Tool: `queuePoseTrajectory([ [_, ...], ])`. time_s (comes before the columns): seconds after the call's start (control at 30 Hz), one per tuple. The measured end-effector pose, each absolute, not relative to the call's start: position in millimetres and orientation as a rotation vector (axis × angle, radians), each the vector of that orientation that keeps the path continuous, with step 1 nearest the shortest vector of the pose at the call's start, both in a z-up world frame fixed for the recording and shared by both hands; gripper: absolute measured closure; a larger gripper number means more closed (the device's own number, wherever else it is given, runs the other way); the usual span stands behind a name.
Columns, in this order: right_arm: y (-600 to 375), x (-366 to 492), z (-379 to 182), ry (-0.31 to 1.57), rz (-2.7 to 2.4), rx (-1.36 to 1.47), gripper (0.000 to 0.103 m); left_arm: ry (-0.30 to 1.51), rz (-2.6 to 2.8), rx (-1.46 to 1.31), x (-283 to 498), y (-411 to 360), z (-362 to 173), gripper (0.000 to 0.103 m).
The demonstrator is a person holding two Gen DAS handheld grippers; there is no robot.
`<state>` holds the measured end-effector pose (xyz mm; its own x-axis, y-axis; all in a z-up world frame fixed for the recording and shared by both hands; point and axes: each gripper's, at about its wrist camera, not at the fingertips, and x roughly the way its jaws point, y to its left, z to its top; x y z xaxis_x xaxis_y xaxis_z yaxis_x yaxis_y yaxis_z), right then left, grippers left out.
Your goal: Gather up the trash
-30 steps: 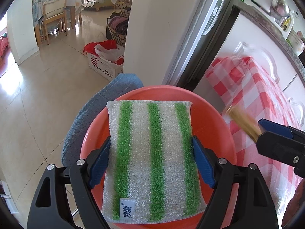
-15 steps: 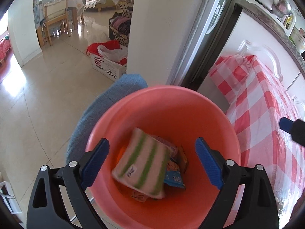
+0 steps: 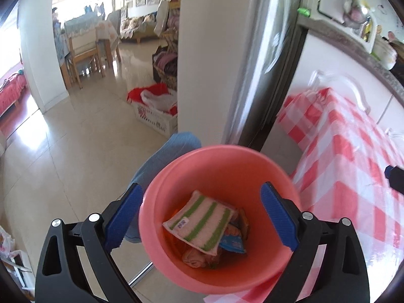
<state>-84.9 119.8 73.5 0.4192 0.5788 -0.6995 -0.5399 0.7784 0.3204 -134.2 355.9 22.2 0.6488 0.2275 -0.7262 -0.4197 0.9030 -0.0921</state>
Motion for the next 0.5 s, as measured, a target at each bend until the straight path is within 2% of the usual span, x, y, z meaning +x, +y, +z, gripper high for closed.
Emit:
queuePoseTrajectory([
  [0.5, 26.3, -139.0, 124.2, 0.702, 0.542, 0.060, 0.010, 0.662, 0.227, -0.191, -144.4, 270.2, 93.9, 0.009],
])
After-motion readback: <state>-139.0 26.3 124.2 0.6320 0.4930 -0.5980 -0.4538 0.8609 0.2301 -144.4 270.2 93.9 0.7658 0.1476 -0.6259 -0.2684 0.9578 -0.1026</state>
